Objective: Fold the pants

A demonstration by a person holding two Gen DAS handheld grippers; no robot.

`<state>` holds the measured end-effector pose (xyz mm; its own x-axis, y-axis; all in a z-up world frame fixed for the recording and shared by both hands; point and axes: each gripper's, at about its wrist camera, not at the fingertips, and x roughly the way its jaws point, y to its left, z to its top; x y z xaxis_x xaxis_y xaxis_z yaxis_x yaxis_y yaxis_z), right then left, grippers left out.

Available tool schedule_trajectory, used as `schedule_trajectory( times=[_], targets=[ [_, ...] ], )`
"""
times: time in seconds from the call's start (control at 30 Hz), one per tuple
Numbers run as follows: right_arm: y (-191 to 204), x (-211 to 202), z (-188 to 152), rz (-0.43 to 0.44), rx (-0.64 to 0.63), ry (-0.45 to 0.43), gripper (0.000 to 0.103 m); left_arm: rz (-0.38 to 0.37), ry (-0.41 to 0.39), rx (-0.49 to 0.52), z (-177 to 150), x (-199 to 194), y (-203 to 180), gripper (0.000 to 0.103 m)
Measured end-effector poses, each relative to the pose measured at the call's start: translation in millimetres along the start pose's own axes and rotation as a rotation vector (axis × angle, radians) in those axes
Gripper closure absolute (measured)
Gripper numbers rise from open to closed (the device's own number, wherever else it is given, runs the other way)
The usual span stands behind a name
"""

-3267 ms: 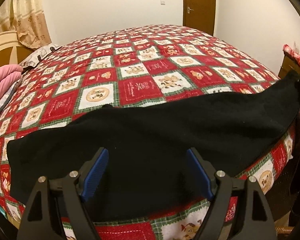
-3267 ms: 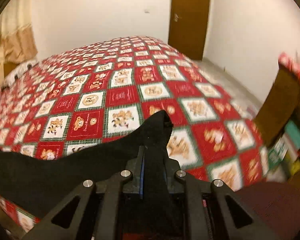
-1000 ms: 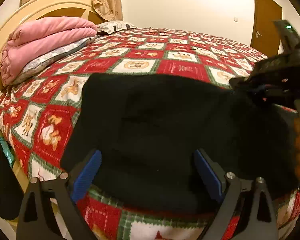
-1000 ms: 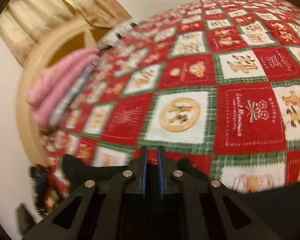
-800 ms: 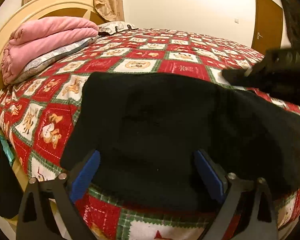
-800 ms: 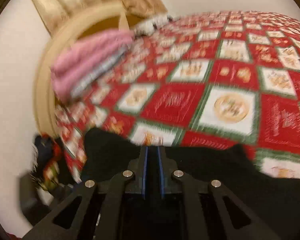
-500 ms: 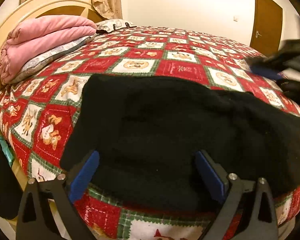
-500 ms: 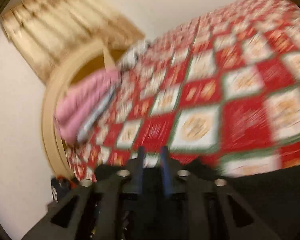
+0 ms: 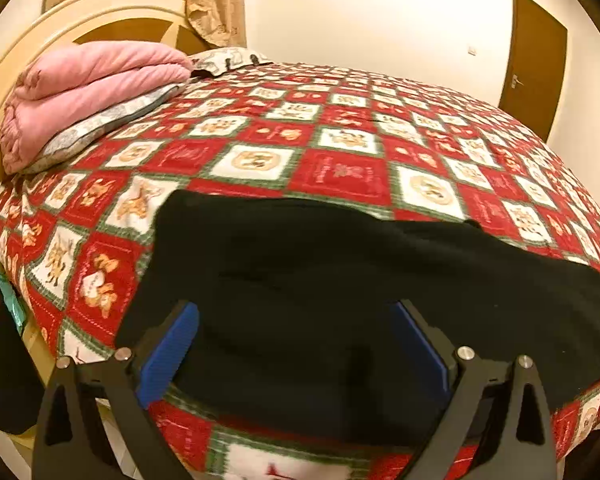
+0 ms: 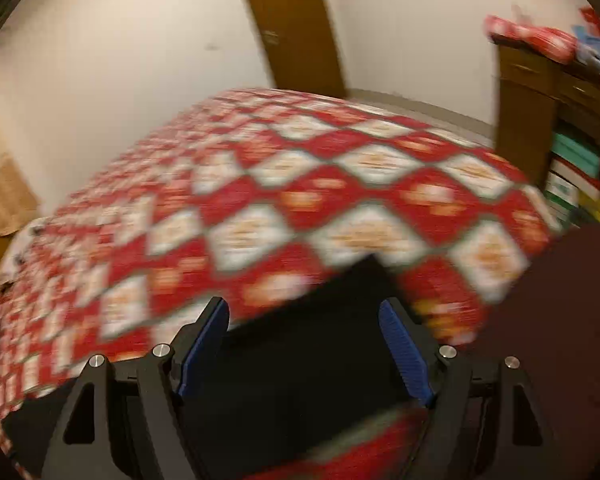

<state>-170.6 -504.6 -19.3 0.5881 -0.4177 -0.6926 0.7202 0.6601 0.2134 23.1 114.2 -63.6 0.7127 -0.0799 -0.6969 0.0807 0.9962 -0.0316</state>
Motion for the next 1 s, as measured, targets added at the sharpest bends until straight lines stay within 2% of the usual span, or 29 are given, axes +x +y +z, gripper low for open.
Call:
schedule_trajectory(
  times=[0.07,0.2,0.3,0.33,0.37,0.5,0.57,0.6,0.63,0.73,0.87,1.0],
  targets=[
    [-26.9,16.2,5.5,-0.025,-0.011,0.066,0.024,-0.008,-0.001,0.018,-0.1,-3.2,-9.4,0.004],
    [-52.6,47.2,-1.1,-0.05,-0.015,0.174,0.025,-0.018,0.001,0.061,0.4,-8.8,-28.2,0.004],
    [-44.1,57.2,-2.1,-0.037,-0.074,0.209,0.028,-0.015,0.003,0.087,0.5,-12.1,-37.0,0.004],
    [-38.6,60.4,-2.8,-0.026,-0.097,0.228,0.036,-0.013,0.002,0.097,0.4,-13.7,-39.0,0.004],
    [-32.9,64.6,-5.1,-0.024,-0.126,0.26,0.038,-0.01,0.001,0.101,0.4,-14.3,-40.4,0.004],
    [-35.6,65.0,-3.4,-0.018,-0.107,0.272,0.044,-0.015,0.012,0.09,-0.6,-13.5,-41.6,0.004],
    [-33.9,61.9,-3.8,-0.008,-0.109,0.268,0.057,-0.03,0.026,0.079,-2.2,-12.8,-41.1,0.004],
    [-34.3,62.8,-4.7,0.004,-0.102,0.266,0.079,-0.035,0.026,0.079,-3.5,-13.6,-41.2,0.004],
    [-31.3,57.8,-5.7,0.013,-0.097,0.261,0.087,-0.036,0.023,0.083,-3.9,-15.0,-40.7,0.004],
    [-3.1,40.0,-10.3,-0.018,-0.163,0.198,0.087,-0.03,0.002,0.089,-3.7,-20.4,-38.2,0.004],
    [59.1,2.0,-20.4,0.041,-0.278,0.121,0.087,-0.04,-0.001,0.068,-2.2,-21.6,-33.1,0.004],
    [136.1,-33.4,-51.9,0.12,-0.444,0.073,0.087,-0.055,0.004,0.054,-3.4,-20.6,-30.8,0.004]
  ],
)
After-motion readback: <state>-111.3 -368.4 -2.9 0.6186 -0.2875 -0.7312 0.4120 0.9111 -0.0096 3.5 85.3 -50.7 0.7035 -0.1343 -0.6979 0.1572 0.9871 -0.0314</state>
